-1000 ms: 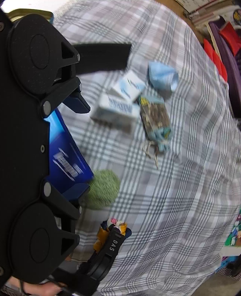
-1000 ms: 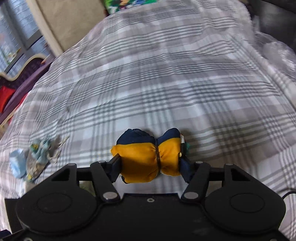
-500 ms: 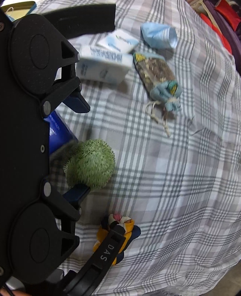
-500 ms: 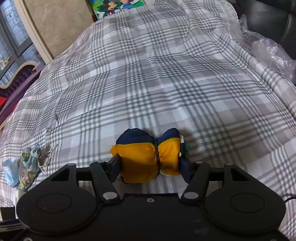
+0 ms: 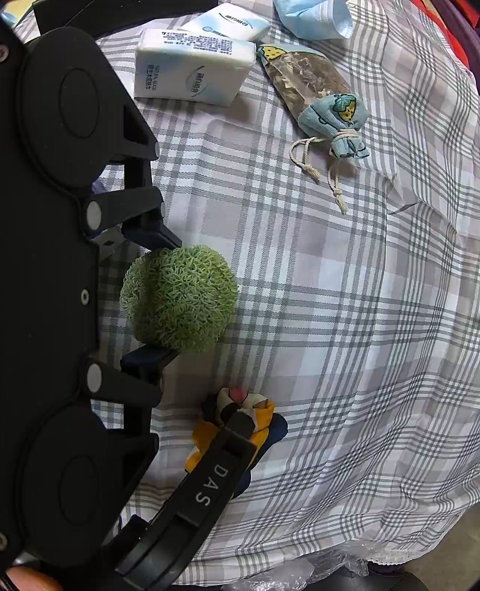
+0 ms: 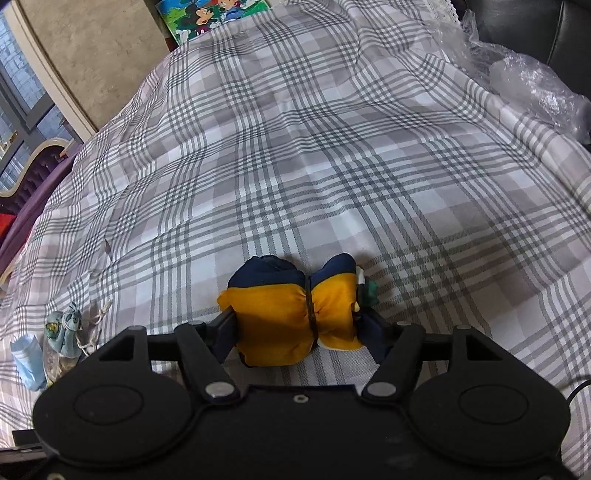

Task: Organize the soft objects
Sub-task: 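Grasp the yellow-and-navy cloth bundle with the right gripper while the left gripper grasps the green fuzzy ball, then carry the bundle and green ball to the gold tray and open both grippers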

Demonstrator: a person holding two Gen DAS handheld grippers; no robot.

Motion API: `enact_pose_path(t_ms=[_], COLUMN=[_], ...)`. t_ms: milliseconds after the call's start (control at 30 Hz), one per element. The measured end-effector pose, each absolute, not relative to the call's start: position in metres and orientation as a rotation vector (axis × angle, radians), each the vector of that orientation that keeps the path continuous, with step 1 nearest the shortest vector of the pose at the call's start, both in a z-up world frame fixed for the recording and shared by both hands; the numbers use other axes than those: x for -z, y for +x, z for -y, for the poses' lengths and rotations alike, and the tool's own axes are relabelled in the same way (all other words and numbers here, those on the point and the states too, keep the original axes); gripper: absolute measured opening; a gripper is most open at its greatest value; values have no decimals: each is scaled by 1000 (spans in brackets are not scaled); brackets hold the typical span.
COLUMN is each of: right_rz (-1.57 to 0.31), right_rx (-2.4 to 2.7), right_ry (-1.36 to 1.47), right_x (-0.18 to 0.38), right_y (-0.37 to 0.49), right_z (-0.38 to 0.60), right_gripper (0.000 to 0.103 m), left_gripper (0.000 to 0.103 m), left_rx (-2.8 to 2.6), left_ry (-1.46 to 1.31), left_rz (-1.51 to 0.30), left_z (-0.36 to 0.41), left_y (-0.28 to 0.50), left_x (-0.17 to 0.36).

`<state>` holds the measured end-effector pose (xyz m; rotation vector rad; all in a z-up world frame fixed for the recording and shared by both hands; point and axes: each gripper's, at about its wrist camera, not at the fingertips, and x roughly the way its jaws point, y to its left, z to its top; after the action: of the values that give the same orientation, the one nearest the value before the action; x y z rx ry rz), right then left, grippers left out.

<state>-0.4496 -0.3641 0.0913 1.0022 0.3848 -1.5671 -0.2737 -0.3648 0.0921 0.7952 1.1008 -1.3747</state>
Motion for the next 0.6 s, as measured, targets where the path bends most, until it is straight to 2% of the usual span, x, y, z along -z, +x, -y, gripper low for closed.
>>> enact_pose_path(t_ms=[267, 400, 600], right_rz=[-302, -307, -456], right_rx=[1530, 1531, 1522], right_ry=[1065, 1069, 995], right_x=[-91, -93, -92], right_y=[-463, -464, -453], right_z=[362, 361, 371], right_gripper=[80, 82, 89], left_gripper=[51, 51, 51], left_rx=[1340, 1322, 1326], left_ry=[768, 732, 681], left_rz=[-1123, -1129, -1140], left_z=[365, 361, 348], left_y=[-272, -267, -263], left_x=[-99, -107, -120])
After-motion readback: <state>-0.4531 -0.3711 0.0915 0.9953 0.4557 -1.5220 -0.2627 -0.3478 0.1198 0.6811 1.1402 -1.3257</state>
